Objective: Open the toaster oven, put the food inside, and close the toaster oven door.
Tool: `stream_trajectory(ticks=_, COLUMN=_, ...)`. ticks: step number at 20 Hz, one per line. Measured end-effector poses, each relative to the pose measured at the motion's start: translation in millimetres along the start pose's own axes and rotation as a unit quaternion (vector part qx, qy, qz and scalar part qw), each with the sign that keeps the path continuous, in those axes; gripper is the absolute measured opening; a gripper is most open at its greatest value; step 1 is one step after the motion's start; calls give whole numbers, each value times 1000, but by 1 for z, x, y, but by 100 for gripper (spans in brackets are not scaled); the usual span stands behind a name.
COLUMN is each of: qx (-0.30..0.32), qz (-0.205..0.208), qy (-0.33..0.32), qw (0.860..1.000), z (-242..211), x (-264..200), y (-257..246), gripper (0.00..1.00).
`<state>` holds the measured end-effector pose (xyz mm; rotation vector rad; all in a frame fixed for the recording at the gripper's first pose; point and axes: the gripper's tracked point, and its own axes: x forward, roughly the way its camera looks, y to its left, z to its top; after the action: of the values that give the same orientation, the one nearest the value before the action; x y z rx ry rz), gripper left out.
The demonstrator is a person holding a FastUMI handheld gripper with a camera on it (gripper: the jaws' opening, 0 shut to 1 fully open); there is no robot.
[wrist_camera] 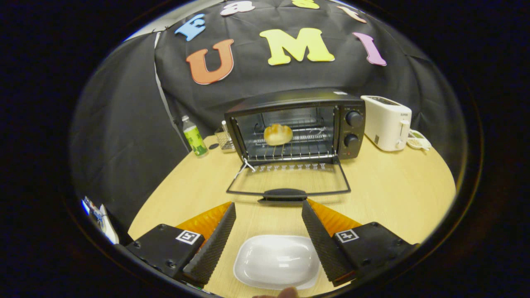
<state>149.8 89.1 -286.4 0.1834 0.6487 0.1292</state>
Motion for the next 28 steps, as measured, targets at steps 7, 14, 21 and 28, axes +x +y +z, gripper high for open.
stream_trajectory(ticks=7, qx=-6, qz=-30, qy=56, qw=998, z=-29, x=44, y=-24, gripper=100)
stream_trajectory(ticks=14, qx=-21, qz=-51, qy=84, qw=995, z=-36, x=77, y=-33, gripper=100)
stream_trajectory(ticks=21, qx=-48, qz=-90, qy=105, qw=989, z=-42, x=91, y=-36, gripper=100)
stream_trajectory(ticks=28, qx=-25, qz=-108, qy=99, qw=989, z=-29, x=86, y=-32, gripper=100)
